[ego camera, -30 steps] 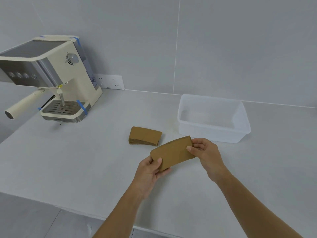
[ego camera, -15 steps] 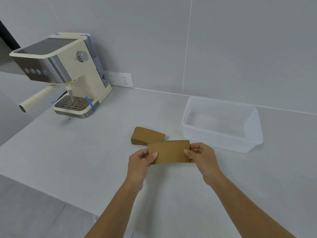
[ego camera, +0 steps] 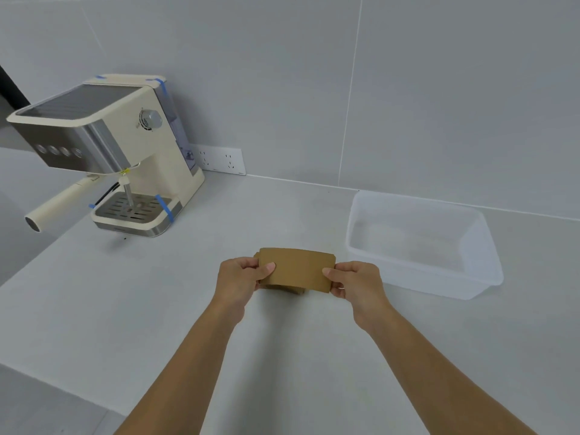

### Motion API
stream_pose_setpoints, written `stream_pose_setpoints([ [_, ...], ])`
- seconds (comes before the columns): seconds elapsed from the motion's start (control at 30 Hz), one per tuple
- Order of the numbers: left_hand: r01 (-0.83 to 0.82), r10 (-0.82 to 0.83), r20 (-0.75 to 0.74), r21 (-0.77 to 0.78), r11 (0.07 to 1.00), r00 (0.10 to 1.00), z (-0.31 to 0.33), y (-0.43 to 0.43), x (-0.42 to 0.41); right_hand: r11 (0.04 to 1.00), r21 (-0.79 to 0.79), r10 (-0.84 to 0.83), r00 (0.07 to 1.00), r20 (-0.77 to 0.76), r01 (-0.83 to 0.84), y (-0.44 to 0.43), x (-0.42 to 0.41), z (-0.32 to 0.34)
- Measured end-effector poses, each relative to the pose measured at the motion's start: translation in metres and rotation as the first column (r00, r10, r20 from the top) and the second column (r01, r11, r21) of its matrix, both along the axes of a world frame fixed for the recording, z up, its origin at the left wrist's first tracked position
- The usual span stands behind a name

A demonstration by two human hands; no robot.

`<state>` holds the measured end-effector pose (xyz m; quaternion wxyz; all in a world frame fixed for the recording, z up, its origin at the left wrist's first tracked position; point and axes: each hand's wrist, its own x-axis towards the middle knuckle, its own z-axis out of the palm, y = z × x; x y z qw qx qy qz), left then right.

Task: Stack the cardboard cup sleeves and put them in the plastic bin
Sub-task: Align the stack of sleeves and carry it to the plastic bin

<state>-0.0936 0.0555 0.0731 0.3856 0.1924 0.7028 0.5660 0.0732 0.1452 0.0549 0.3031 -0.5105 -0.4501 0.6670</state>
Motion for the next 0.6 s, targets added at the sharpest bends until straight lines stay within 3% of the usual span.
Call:
stream_pose_setpoints([
  [0.23, 0.073, -0.076, -0.018, -0.109, 0.991, 0.997, -0.002, 0.024, -0.044, 0.995, -0.055, -0.08, 0.996, 0.043, 0.082, 0.004, -0.037, -0.006],
  [0.6, 0.182, -0.159, 0.12, -0.208, 0.961, 0.98, -0.027, 0.035, -0.079, 0.982, -0.095, -0.149, 0.981, 0.126, 0.161, 0.003, -0.064, -0.02],
])
